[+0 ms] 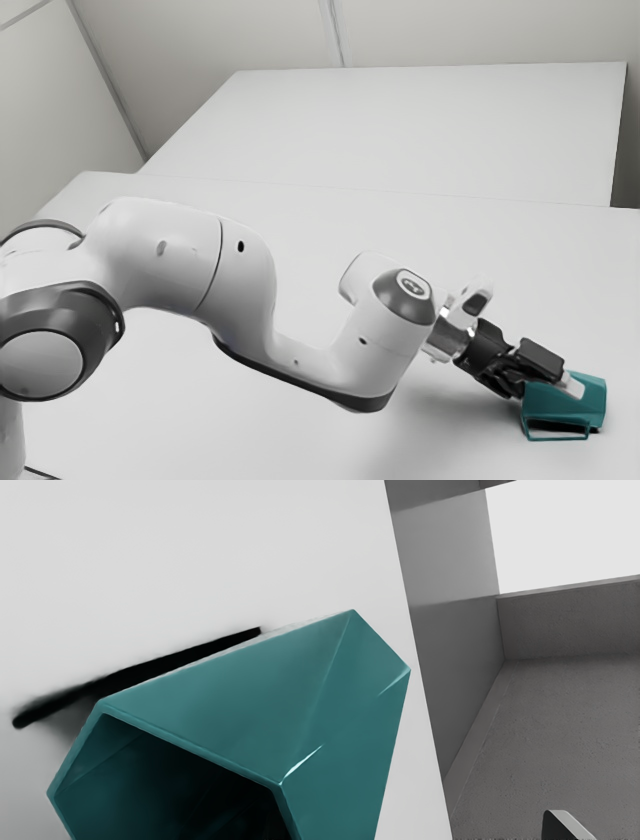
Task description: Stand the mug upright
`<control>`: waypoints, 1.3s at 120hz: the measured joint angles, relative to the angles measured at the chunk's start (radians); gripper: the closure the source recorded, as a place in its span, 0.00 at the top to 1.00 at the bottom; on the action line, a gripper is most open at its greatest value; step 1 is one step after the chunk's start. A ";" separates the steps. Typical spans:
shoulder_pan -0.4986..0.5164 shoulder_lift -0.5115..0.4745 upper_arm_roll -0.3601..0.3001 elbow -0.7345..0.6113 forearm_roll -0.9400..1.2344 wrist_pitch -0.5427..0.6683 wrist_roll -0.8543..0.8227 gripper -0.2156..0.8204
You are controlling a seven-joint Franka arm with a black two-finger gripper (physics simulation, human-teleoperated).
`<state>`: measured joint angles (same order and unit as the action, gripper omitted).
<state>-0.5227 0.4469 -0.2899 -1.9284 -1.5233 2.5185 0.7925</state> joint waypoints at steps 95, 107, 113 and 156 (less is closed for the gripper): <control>0.000 -0.003 0.001 0.000 0.003 -0.004 -0.001 0.08; 0.001 -0.036 0.001 0.001 0.013 0.001 -0.006 0.06; 0.006 -0.059 0.002 0.000 0.020 0.005 -0.009 0.05; 0.216 -0.461 0.003 -0.273 0.428 -0.003 -0.125 0.04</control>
<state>-0.3064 -0.0137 -0.2872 -2.2014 -1.0951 2.5158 0.6670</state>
